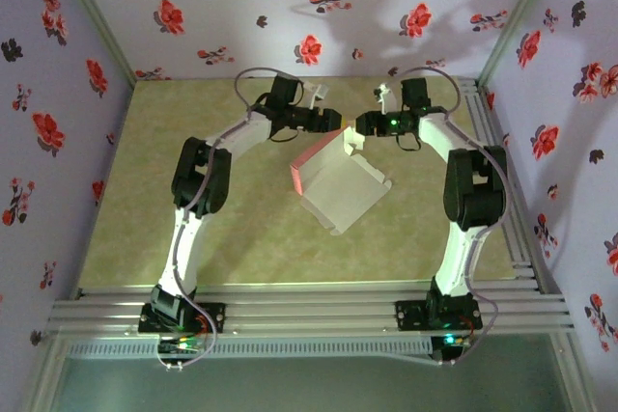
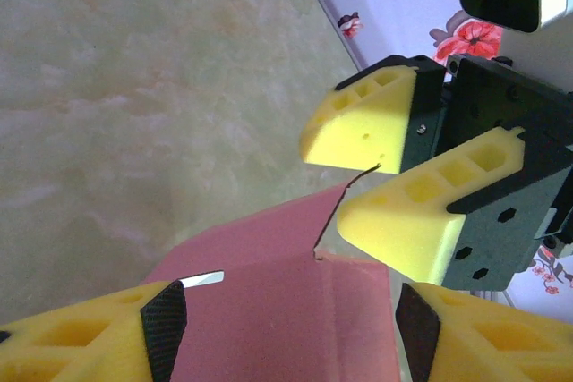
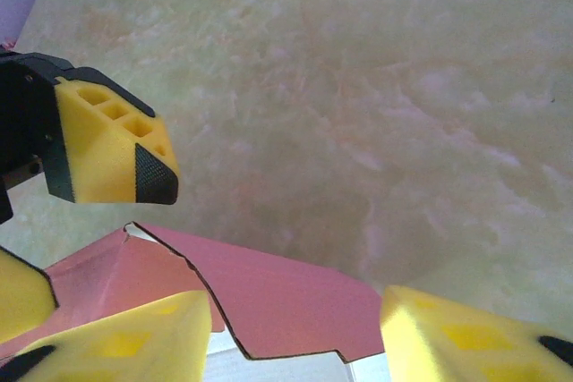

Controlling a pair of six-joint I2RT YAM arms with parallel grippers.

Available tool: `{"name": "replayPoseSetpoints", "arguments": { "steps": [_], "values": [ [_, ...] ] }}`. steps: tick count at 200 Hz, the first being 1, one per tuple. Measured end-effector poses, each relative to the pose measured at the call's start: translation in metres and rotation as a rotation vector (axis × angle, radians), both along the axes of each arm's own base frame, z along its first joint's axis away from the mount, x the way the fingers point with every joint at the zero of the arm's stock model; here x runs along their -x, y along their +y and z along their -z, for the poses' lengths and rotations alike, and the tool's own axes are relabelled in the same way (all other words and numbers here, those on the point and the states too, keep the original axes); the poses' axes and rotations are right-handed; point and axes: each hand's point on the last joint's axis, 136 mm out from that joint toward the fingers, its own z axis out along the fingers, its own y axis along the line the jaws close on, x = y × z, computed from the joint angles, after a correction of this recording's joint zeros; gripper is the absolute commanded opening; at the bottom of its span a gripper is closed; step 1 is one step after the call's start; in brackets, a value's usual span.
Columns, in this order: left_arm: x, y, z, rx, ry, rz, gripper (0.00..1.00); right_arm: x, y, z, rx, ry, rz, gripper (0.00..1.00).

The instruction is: Fold the paper box

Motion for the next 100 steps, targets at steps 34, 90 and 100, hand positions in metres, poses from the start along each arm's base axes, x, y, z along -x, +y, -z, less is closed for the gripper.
{"name": "replayPoseSetpoints", "arguments": {
  "steps": [34,90,100],
  "values": [
    [0.0,0.0,0.002,-0.001,0.005,-0.001,0.65,0.003,0.006,0.001,0.008,0.002,-0.02,0.37],
    [0.001,-0.001,0.0,0.004,0.006,0.005,0.63,0.01,0.021,0.002,0.05,-0.014,-0.045,0.18],
    [0.001,-0.001,0.0,0.004,0.006,0.005,0.63,0.012,0.025,-0.001,0.07,-0.025,-0.052,0.14]
  ]
}}
